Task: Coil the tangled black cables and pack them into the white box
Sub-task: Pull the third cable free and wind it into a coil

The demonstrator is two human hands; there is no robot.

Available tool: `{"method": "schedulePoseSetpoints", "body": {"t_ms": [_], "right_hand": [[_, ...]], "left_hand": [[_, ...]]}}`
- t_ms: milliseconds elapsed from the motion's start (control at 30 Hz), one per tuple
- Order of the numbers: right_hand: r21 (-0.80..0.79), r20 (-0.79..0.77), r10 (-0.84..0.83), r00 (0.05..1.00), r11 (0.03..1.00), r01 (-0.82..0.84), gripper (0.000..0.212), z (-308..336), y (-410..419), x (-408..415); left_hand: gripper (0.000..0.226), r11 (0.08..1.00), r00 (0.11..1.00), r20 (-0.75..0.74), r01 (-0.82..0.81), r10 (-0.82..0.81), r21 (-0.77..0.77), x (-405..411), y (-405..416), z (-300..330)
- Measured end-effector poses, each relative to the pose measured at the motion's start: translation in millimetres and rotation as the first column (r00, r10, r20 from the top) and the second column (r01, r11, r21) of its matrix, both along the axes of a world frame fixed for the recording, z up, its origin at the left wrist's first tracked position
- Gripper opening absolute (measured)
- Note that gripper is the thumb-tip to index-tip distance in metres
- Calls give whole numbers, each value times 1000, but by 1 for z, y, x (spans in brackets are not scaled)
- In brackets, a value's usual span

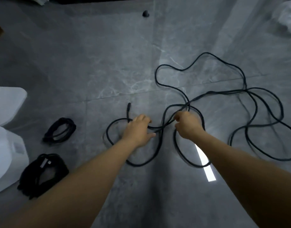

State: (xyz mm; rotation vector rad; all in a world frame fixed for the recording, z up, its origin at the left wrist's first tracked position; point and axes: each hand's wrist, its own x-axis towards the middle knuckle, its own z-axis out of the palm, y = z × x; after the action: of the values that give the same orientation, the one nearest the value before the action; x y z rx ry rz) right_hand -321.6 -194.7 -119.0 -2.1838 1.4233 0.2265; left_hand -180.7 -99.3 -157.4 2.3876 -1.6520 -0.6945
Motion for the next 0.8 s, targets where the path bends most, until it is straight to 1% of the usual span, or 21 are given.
{"method": "schedulePoseSetpoints", "body": {"t_ms": [100, 233, 300, 367, 433, 500, 533, 600, 633, 700, 733, 800], "right_hand": [[42, 59, 11, 998, 999, -13, 37, -8, 5, -6], [62, 113, 8, 994, 998, -15, 37, -9, 5, -17], [55, 142, -21, 990, 998, 13, 39, -5, 1, -25], [8, 184, -32, 982, 999, 31, 43, 0, -2, -31], [-127, 225, 14, 974, 992, 15, 45, 8, -4, -35], [-251, 241, 87, 966, 968, -25, 50, 16, -5, -35], [-285, 231, 124, 965, 957, -55, 53, 21, -5, -33], [-322, 161, 200, 966, 936, -141, 53, 31, -4, -28], [-328, 116, 235, 965, 926, -186, 50, 37, -3, -24], [-361, 64, 276, 959, 902, -236, 36, 52, -2, -16], [-391, 56, 286, 957, 888, -243, 28, 60, 0, -13], [-407, 70, 292, 954, 881, -240, 20, 75, 3, -10]], "left_hand": [[54, 998, 997, 69, 17, -21, 54, -26, -8, -11], [44, 997, 989, 142, -43, 34, 62, -45, -16, -15], [40, 995, 988, 145, -69, 58, 72, -46, -19, -10], [38, 993, 990, 102, -105, 99, 56, -42, -18, -1], [36, 993, 993, 5, -119, 119, 5, -35, -17, 10], [31, 993, 989, -104, -110, 104, -50, -29, -15, 25], [29, 992, 984, -153, -101, 88, -77, -26, -14, 34], [26, 989, 973, -225, -80, 51, -122, -22, -10, 53], [24, 988, 969, -247, -69, 34, -138, -20, -7, 62], [18, 987, 962, -272, -52, 8, -155, -16, 1, 80], [17, 986, 962, -272, -47, 1, -163, -13, 5, 88], [19, 979, 974, -228, -52, 6, -197, -5, 13, 103]]}}
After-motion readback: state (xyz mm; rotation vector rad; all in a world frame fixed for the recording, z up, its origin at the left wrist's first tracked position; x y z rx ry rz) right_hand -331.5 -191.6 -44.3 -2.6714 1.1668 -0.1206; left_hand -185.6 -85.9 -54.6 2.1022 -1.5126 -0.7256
